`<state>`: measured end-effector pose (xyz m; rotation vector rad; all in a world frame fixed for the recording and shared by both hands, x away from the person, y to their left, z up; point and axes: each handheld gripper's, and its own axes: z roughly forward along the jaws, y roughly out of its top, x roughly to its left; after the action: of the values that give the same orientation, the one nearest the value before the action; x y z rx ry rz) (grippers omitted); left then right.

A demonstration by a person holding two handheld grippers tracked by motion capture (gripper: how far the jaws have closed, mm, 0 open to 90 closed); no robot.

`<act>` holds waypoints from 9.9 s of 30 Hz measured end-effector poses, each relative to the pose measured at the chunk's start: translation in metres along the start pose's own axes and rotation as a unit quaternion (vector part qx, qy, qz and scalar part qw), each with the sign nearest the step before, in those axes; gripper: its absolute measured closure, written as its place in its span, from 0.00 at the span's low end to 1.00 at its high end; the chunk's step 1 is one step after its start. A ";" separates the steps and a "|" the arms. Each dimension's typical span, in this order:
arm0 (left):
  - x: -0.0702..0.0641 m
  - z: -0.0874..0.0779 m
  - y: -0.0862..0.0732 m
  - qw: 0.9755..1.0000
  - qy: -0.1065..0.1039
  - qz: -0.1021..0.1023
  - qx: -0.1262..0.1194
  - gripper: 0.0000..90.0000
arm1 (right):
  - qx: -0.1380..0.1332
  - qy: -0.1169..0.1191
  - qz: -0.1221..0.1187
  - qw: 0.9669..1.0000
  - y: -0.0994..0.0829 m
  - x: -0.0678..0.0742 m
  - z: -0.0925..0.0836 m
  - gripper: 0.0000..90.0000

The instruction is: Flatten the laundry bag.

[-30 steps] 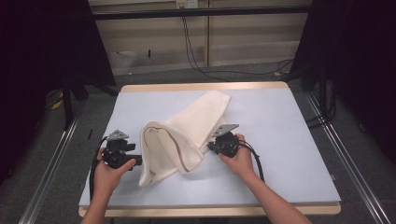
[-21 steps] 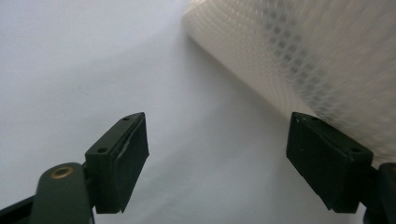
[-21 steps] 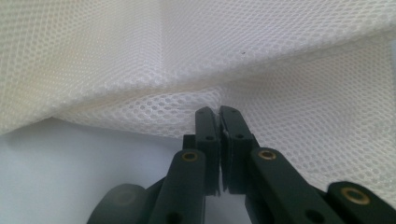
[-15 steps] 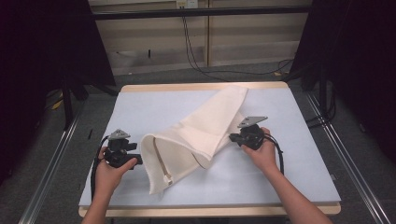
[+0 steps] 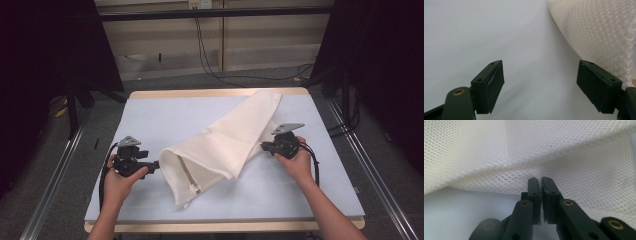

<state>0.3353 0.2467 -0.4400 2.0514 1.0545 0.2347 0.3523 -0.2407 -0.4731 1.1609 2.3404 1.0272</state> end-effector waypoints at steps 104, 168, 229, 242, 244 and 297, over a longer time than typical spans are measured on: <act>-0.074 0.022 0.014 0.977 -0.101 0.184 0.037 0.28 | -0.009 0.054 -0.025 0.998 0.003 0.060 0.013 0.63; -0.022 0.008 0.027 0.997 -0.081 -0.012 -0.010 0.95 | 0.016 0.029 -0.018 0.999 0.016 0.102 0.035 0.64; 0.027 0.027 0.000 0.997 0.014 -0.079 0.015 0.93 | 0.030 0.054 -0.008 0.998 -0.008 0.054 -0.015 1.00; 0.024 0.026 -0.001 0.997 0.023 -0.068 0.013 0.93 | 0.029 0.046 -0.014 0.998 -0.008 0.056 -0.015 1.00; 0.024 0.026 -0.001 0.997 0.023 -0.067 0.014 0.94 | 0.028 0.045 -0.015 0.998 -0.008 0.057 -0.015 1.00; 0.055 0.068 0.016 0.998 0.058 0.008 0.014 0.44 | 0.000 -0.016 0.009 1.000 -0.022 0.018 -0.035 0.83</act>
<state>0.4125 0.2437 -0.4839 2.0927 1.1177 0.3535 0.3093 -0.2517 -0.4647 1.1916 2.3099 1.0067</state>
